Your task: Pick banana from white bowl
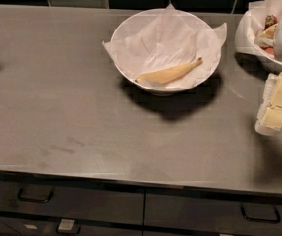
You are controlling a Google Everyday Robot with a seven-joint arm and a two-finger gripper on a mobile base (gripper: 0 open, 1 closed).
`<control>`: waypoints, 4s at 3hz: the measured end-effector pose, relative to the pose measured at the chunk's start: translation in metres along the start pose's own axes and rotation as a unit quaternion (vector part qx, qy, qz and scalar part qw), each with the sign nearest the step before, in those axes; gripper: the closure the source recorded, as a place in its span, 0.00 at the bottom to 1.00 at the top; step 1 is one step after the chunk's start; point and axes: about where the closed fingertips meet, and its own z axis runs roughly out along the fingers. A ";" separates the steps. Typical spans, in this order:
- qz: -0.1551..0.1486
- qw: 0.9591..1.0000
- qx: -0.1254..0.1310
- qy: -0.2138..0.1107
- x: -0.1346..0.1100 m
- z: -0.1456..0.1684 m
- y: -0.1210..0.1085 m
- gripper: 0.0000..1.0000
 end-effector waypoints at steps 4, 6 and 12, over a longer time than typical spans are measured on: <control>-0.062 0.995 -0.006 -0.072 -0.047 -0.002 -0.057 0.00; -0.069 0.989 -0.073 -0.107 -0.068 0.040 -0.027 0.00; -0.165 0.975 -0.078 -0.126 -0.258 0.141 -0.135 0.00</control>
Offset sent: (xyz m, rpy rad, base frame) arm 0.0516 0.0245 0.0200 0.0956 -0.0134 0.1558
